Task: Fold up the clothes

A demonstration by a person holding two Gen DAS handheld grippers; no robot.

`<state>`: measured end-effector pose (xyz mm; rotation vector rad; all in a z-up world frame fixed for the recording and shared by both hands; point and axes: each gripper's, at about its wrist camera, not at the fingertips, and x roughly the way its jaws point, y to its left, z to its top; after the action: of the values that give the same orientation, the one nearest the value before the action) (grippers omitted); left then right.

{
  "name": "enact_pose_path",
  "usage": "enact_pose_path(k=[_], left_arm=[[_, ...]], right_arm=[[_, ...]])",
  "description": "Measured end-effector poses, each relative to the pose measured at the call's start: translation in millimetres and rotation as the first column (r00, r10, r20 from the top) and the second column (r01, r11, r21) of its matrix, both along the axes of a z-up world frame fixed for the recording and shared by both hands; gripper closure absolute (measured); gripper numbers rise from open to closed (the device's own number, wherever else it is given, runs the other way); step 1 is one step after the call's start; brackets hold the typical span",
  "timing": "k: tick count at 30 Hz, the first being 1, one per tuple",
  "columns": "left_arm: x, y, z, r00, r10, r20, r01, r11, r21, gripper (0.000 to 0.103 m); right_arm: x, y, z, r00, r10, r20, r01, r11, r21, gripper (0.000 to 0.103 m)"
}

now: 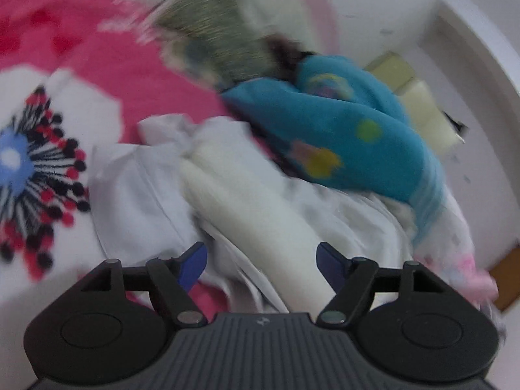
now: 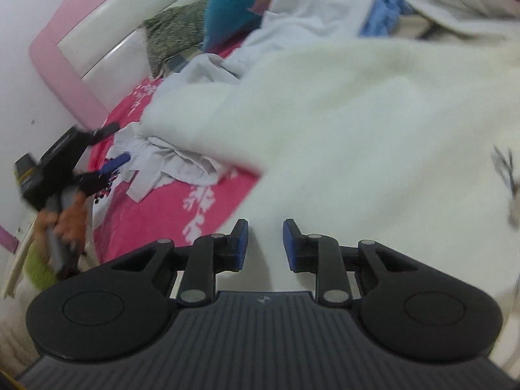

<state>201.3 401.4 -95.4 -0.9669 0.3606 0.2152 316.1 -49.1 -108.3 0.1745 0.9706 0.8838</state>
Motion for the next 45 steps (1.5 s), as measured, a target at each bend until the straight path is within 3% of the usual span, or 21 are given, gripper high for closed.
enact_pose_path(k=[2, 5, 8, 9, 11, 13, 15, 20, 24, 28, 33, 35, 37, 39, 41, 45], left_arm=[[16.6, 12.8, -4.1, 0.999, 0.039, -0.012, -0.040, 0.999, -0.029, 0.031], [39.0, 21.6, -3.7, 0.998, 0.058, -0.024, -0.058, 0.998, -0.015, 0.031], [61.7, 22.1, -4.8, 0.992, 0.035, -0.120, -0.035, 0.999, 0.000, 0.033], [63.4, 18.7, -4.8, 0.991, 0.036, -0.130, -0.034, 0.999, 0.013, 0.040], [65.7, 13.1, 2.7, 0.989, 0.044, -0.142, -0.036, 0.998, 0.056, 0.068], [64.9, 8.2, 14.1, 0.989, 0.049, -0.138, -0.035, 0.994, 0.105, 0.082], [59.7, 1.1, 33.0, 0.991, 0.051, -0.122, -0.031, 0.987, 0.160, 0.085], [64.8, -21.7, 94.3, 0.996, 0.058, -0.074, -0.027, 0.932, 0.362, 0.088], [83.4, -23.5, 124.4, 0.994, 0.101, -0.039, -0.074, 0.895, 0.439, 0.089], [94.4, -17.0, 136.0, 0.989, 0.147, -0.017, -0.120, 0.864, 0.488, 0.089], [118.4, -10.7, 125.0, 0.981, 0.188, -0.056, -0.124, 0.817, 0.563, 0.089], [129.7, -11.3, 113.9, 0.977, 0.191, -0.100, -0.094, 0.794, 0.600, 0.088], [129.5, -8.8, 104.9, 0.978, 0.156, -0.139, -0.047, 0.812, 0.581, 0.083], [121.0, -5.7, 100.8, 0.980, 0.122, -0.156, -0.015, 0.830, 0.557, 0.069], [100.7, -2.9, 104.4, 0.986, 0.095, -0.137, -0.005, 0.840, 0.543, 0.041], [50.8, -1.1, 121.3, 0.989, 0.106, -0.108, -0.030, 0.835, 0.550, 0.021]], right_arm=[[-4.1, -9.2, -5.9, 0.999, -0.041, -0.036, 0.042, 0.999, 0.021, 0.080], [-12.0, -22.1, -10.8, 0.993, -0.089, -0.072, 0.092, 0.994, 0.050, 0.080], [-16.8, -29.4, -14.0, 0.990, -0.111, -0.084, 0.117, 0.991, 0.065, 0.080], [-18.1, -31.5, -15.2, 0.989, -0.118, -0.087, 0.124, 0.990, 0.070, 0.080], [-18.5, -34.6, -17.5, 0.987, -0.130, -0.092, 0.138, 0.987, 0.081, 0.080], [-17.8, -35.8, -19.2, 0.986, -0.139, -0.094, 0.148, 0.985, 0.091, 0.080], [-16.8, -34.8, -18.6, 0.986, -0.147, -0.077, 0.153, 0.984, 0.089, 0.080], [-12.1, -21.0, -13.3, 0.991, -0.129, 0.040, 0.128, 0.991, 0.042, 0.080], [-5.8, 3.8, -5.2, 0.969, -0.113, 0.220, 0.128, 0.990, -0.053, 0.080], [5.6, 30.5, -3.1, 0.934, -0.049, 0.355, 0.101, 0.986, -0.129, 0.080], [32.5, 59.2, -36.6, 0.916, 0.067, 0.396, 0.045, 0.962, -0.268, 0.082], [38.0, 62.4, -34.3, 0.920, 0.067, 0.387, 0.046, 0.960, -0.277, 0.082], [37.7, 66.6, -33.3, 0.916, 0.081, 0.393, 0.045, 0.952, -0.303, 0.082], [35.9, 68.6, -34.5, 0.908, 0.092, 0.410, 0.046, 0.948, -0.315, 0.082], [38.9, 66.7, -33.9, 0.912, 0.077, 0.402, 0.051, 0.953, -0.298, 0.082], [32.9, 56.4, -20.8, 0.921, 0.024, 0.389, 0.071, 0.971, -0.229, 0.080]])
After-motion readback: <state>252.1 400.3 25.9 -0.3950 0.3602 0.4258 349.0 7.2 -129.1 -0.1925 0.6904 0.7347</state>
